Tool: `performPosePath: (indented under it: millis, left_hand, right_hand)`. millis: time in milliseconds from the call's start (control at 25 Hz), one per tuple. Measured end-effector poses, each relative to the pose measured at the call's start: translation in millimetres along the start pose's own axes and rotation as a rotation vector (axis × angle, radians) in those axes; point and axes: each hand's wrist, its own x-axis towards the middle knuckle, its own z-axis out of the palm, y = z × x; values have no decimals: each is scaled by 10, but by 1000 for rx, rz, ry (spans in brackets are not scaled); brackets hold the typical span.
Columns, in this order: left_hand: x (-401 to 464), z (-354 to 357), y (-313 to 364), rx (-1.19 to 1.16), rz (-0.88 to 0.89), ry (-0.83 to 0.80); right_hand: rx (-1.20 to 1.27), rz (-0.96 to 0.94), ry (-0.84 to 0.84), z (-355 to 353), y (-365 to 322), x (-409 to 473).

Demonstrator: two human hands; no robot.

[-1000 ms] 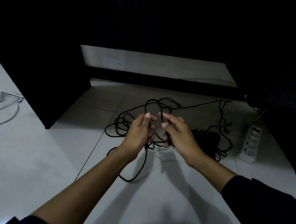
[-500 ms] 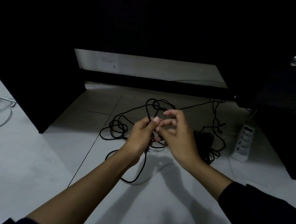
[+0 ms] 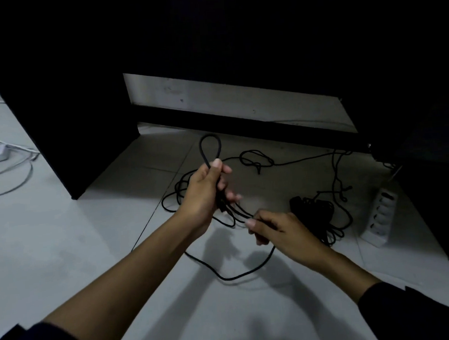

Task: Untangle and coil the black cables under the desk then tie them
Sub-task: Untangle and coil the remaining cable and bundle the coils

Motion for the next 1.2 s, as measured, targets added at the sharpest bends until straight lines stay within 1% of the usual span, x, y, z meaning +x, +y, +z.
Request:
performPosePath:
  millis: [80, 160, 240, 280, 400, 440, 520, 600, 680, 760, 840, 920, 1040, 1120, 1200]
  left_hand:
    - [-2, -44, 29, 67, -15, -16]
    - [-21, -71, 31, 151, -47, -31]
    - [-44, -86, 28, 204, -98, -73]
    - [-55, -87, 24, 222, -123, -99]
    - [-73, -68, -28, 344, -165, -137]
    - [-82, -55, -40, 382, -175, -148]
    - [-108, -31, -56, 410, -191, -193]
    - [-135, -16, -74, 430, -197, -247]
    - [-149, -13, -96, 503, -173, -281]
    - [-150, 5, -113, 547, -145, -281]
    - [-130, 10, -103, 540, -149, -232]
    - [-117, -11, -87, 558, -164, -222]
    - [-141, -44, -86, 599, -180, -318]
    - [-161, -34, -82, 633, -156, -358]
    - [-156, -34, -55, 691, -103, -363]
  right_hand:
    - [-78, 14, -55, -104, 43, 1]
    - [-70, -5, -60, -212, 25, 24]
    - [-52, -44, -22, -295, -48, 60]
    - [-83, -63, -7, -321, -94, 86]
    - [-329, -154, 8, -335, -251, 176]
    - [-375, -185, 32, -324, -309, 200]
    - [-405, -224, 77, -300, -400, 233]
    - [-424, -245, 87, -252, -440, 237]
    - [-411, -253, 93, -220, -452, 233]
    - [-403, -248, 91, -267, -462, 232]
    - [-436, -269, 55, -373, -454, 229]
    - [-532, -352, 31, -480, -457, 221]
    - [-728, -501, 121, -515, -463, 203]
    - [-776, -516, 224, -511, -474, 212]
    - [-733, -476, 267, -510, -483, 237]
